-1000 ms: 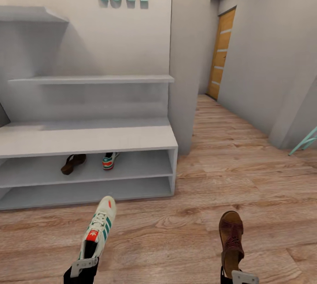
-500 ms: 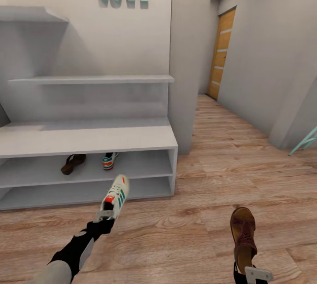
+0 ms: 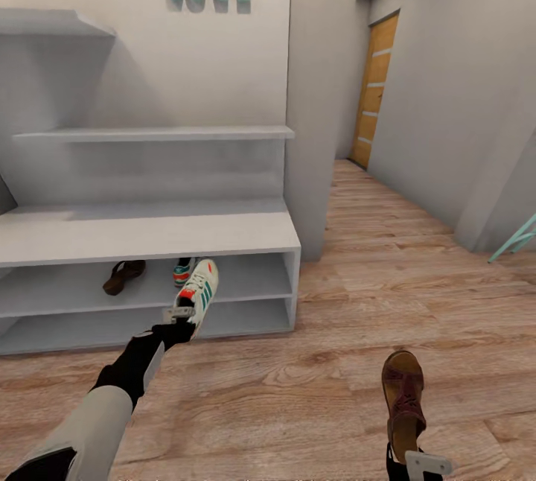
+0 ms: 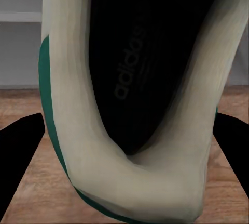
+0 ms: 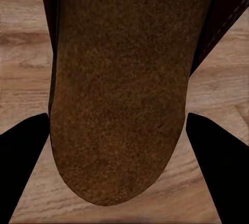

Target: Pick up the two gym shoes and the two sandals from the corridor floor and place them onto the hallstand (shoe rack) in the corridor, making sure they are on the rack and not on the floor. Arrange them so the two gym shoes are next to each other and the two sandals are next to each other.

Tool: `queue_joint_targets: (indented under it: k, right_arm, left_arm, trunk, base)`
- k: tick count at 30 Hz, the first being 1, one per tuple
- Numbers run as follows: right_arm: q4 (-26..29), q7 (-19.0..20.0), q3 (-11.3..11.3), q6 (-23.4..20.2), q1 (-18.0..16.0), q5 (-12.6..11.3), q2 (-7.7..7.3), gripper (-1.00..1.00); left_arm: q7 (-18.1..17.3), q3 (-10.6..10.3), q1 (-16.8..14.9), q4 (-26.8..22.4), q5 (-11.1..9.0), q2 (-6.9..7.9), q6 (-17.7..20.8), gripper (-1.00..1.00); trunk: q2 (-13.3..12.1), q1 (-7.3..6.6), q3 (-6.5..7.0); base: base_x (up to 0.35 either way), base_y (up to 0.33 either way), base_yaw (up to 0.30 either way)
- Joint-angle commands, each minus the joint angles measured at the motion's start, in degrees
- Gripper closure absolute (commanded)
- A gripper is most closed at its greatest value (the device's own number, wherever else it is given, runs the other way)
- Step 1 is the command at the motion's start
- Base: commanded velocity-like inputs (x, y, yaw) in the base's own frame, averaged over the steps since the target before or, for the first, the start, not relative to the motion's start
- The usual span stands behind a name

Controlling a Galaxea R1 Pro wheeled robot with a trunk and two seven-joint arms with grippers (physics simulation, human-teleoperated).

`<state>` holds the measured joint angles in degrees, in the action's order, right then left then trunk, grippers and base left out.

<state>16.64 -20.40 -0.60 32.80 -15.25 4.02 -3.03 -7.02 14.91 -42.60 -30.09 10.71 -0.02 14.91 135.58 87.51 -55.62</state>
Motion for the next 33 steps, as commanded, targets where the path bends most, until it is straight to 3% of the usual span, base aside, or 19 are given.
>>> queue_joint_targets:
  k: [1, 19, 28, 33]
  right_arm:
    - [-0.03, -0.43, 0.05, 0.07, -0.04, 0.37, 0.04, 1.00]
    - [-0.03, -0.43, 0.07, 0.07, -0.04, 0.37, 0.08, 1.00]
    - [-0.03, -0.43, 0.11, 0.07, -0.04, 0.37, 0.09, 1.00]
    - [-0.03, -0.43, 0.08, 0.07, -0.04, 0.37, 0.12, 1.00]
  left_arm:
    - [-0.51, 0.48, -0.11, -0.17, 0.59, -0.06, 0.38, 1.00]
    - [-0.37, 0.38, -0.04, 0.78, 0.52, -0.04, 0.64, 1.00]
    - [-0.24, 0.47, 0.06, 0.90, 0.45, 0.17, 0.61, 1.00]
    - [5.63, 0.48, 0.01, 0.91, 0.24, 0.08, 0.64, 1.00]
  trunk:
    - [0.44, 0.21, -0.31]
    - [7.66, 4.16, -5.13]
    - [7.78, 4.40, -7.94]
    - [7.84, 4.52, -9.36]
  base:
    - [0.000, 0.000, 0.000]
    - [0.000, 0.000, 0.000]
    - [0.000, 0.000, 0.000]
    - [0.000, 0.000, 0.000]
